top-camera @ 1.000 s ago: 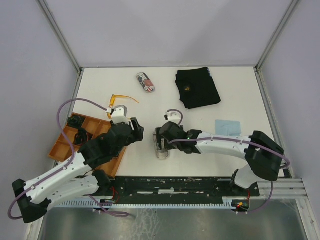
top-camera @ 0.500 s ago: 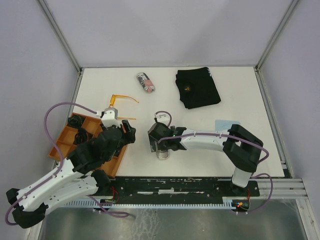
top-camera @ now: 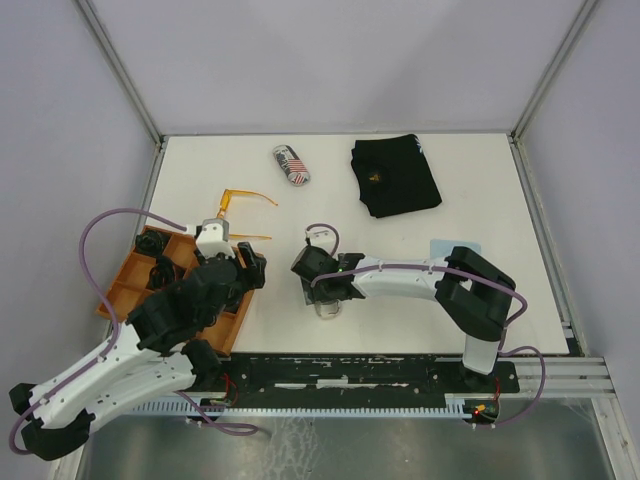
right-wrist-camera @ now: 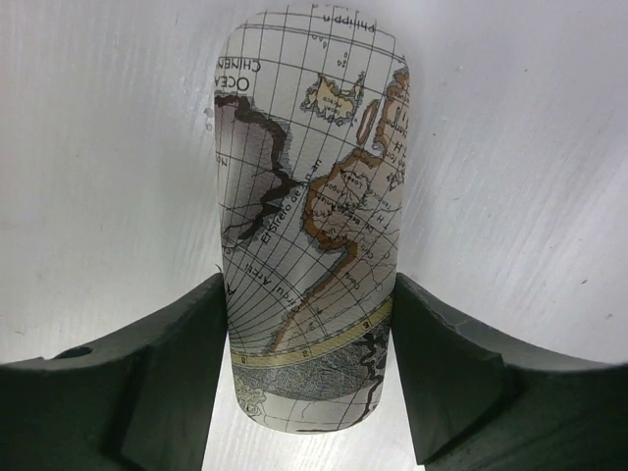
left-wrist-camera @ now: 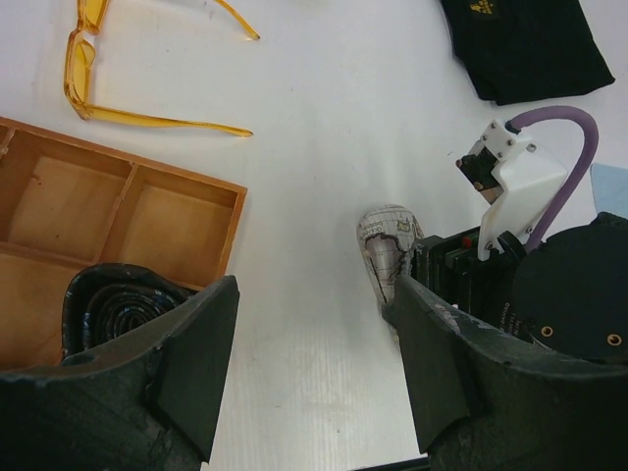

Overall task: Organize the sunglasses
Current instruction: Pick up the sunglasses case from the center of the board, then place the sunglasses case at the center of the board.

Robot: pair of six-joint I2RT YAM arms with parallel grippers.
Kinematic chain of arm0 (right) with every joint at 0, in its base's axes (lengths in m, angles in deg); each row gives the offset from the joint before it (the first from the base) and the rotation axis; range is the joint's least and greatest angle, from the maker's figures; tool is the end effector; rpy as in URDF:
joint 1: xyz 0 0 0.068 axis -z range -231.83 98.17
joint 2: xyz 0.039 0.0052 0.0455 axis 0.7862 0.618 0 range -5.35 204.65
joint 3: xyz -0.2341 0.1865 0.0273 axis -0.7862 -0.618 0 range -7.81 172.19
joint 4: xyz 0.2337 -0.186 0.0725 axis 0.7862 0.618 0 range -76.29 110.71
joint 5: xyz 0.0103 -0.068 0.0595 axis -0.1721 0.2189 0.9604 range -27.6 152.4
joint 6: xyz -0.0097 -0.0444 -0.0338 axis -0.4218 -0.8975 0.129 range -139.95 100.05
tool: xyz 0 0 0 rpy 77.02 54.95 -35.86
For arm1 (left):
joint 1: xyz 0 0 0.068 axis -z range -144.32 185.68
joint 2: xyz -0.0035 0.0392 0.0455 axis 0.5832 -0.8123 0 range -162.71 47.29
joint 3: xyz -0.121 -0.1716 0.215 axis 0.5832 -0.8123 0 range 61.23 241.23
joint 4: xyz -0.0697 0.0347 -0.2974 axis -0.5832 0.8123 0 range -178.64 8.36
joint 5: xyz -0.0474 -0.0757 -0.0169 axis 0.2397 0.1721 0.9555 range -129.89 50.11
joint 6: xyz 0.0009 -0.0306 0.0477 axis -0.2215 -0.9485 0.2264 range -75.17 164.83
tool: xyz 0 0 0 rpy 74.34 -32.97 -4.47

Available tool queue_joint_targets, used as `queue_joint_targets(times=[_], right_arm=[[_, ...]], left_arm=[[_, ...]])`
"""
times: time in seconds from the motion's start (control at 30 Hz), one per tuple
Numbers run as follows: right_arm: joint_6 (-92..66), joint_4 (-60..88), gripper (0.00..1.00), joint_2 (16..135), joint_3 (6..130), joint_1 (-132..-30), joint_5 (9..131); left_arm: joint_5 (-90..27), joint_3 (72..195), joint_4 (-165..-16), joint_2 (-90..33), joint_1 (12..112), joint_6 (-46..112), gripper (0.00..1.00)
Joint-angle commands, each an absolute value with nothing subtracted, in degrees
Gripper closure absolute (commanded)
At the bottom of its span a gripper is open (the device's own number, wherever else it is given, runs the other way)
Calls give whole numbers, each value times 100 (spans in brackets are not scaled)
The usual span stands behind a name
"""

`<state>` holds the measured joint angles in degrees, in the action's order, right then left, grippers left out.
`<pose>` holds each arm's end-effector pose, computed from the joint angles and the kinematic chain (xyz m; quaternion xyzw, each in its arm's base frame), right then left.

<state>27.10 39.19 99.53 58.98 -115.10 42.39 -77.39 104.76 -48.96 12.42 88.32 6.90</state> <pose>0.1977 0.3624 0.1628 -0.0960 0.9547 0.0881 0.2675 0.1112 -0.1058 0.3300 -0.0514 0.8377 -0.1344 0.5268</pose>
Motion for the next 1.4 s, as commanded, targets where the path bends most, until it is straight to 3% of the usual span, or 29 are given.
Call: queue_joint_targets(times=[0.0, 0.13, 0.47, 0.97, 1.07, 1.23, 1.37], right_arm=[[2691, 4008, 33, 9925, 6161, -11529, 3925], [2594, 4069, 41, 9889, 6290, -11483, 3649], [1679, 4165, 43, 10267, 7111, -10428, 3993], [817, 4523, 43, 12082, 9306, -9224, 4419], [783, 4568, 39, 12213, 9494, -9149, 4417], [800, 4469, 17, 12190, 9479, -9104, 4550], [783, 4218, 7, 11935, 9280, -9097, 4786]], left_arm=[[-7953, 10458, -4918, 1327, 8858, 802, 28], [-7937, 10432, -4908, 1348, 8858, 770, 28], [-7849, 10397, -4915, 1377, 8852, 699, 28], [-7527, 10304, -4963, 1353, 8855, 474, 28], [-7483, 10265, -4962, 1343, 8858, 427, 28], [-7529, 10292, -4966, 1243, 8853, 403, 28], [-7590, 10368, -5032, 1054, 8858, 353, 27]])
